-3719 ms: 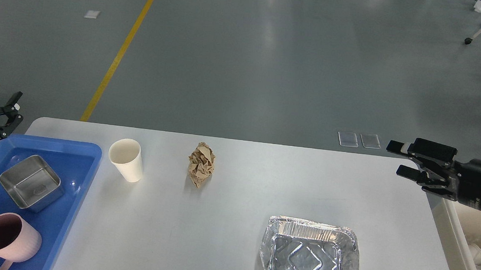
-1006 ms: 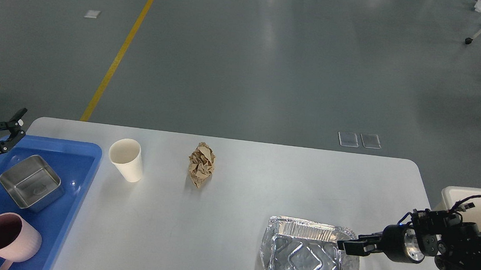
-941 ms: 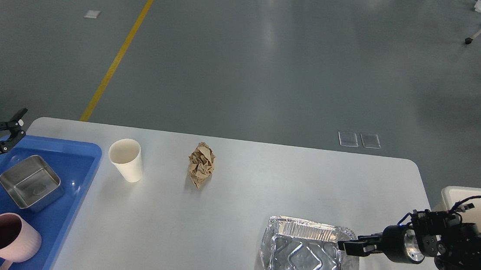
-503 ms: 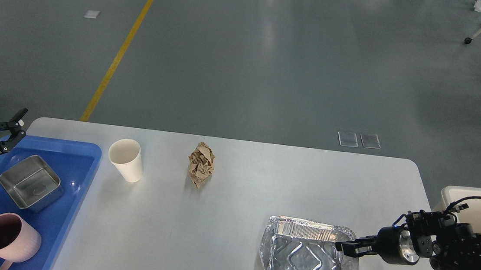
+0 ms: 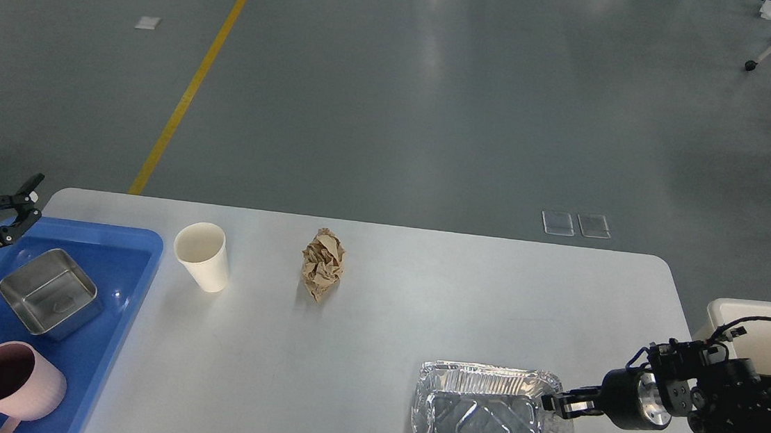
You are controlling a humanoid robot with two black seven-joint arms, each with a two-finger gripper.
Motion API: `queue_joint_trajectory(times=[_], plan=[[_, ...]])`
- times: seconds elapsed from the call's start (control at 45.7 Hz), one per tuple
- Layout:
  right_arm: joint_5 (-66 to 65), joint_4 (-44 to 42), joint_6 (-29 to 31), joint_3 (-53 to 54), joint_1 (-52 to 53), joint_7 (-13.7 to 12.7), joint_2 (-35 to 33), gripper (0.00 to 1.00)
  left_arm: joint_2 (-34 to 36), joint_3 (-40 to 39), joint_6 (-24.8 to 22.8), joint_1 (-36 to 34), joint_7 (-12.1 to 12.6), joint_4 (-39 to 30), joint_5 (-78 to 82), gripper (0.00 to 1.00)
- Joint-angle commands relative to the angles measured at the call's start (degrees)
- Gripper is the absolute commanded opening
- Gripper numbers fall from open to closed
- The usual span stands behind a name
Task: Tidy desktop
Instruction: 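Grasp the foil tray with the right gripper and lift it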
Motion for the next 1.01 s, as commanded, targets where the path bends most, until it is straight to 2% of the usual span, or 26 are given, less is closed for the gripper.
queue_joint_trajectory(times=[0.0, 0.612, 0.831, 0.984], plan=[[0.00, 1.86, 0.29, 0.00, 0.62, 0.02, -0.85, 0.00, 0.00, -0.01, 0.00, 0.09, 0.00, 0.00, 0.06, 0.97], [5.09, 21.29, 12.42, 0.00, 20.91, -0.42, -15.44, 0.00, 0.09, -0.09, 0.09, 0.26, 0.08, 0.00, 0.06, 0.97], [8.17, 25.77, 15.41, 0.18, 29.17, -0.51, -19.75, 0.00, 0.18, -0.18, 0.09, 0.26, 0.08, 0.00, 0.06, 0.97], [11.94, 26.13, 17.26, 0.09, 35.33, -1.03, -19.58, 0.00, 0.18, -0.18, 0.18, 0.35, 0.08, 0.08, 0.06, 0.97]])
